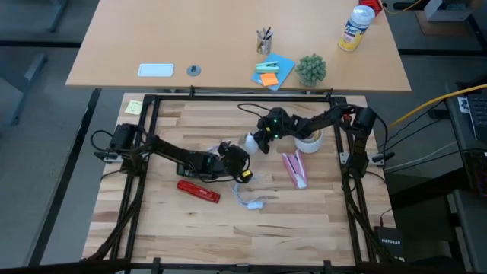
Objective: Screw lightbulb
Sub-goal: Insert the white lightbulb into the golden lamp
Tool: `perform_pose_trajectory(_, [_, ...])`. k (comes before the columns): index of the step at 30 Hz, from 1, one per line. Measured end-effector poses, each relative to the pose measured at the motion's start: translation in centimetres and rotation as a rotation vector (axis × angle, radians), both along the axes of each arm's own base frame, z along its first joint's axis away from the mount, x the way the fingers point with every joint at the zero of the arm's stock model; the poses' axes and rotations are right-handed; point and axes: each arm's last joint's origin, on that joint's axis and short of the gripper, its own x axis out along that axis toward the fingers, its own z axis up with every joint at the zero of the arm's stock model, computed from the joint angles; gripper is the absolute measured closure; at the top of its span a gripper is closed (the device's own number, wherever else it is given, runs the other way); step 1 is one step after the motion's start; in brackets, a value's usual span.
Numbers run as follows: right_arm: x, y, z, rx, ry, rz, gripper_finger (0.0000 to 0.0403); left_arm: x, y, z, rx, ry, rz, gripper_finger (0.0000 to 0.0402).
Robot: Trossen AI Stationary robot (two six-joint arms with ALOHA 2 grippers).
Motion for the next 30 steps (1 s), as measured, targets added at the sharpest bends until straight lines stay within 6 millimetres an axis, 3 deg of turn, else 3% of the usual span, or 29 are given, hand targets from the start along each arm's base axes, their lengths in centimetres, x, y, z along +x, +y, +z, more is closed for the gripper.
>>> perform_pose_trajectory(6, [0.5,1.09,-0.01,-0.013,0.007,0.018,0.0395,-0.16,-0.74,-0.11,-0.006,0.008,-0.015,0.04])
perform_pose_trajectory(30, [0.49,1.02,-0.02,-0.031,0.014,-0.008,0.0395,-0.23,-0.58,-0.2,-0.01,0.024,-0.012,0.04])
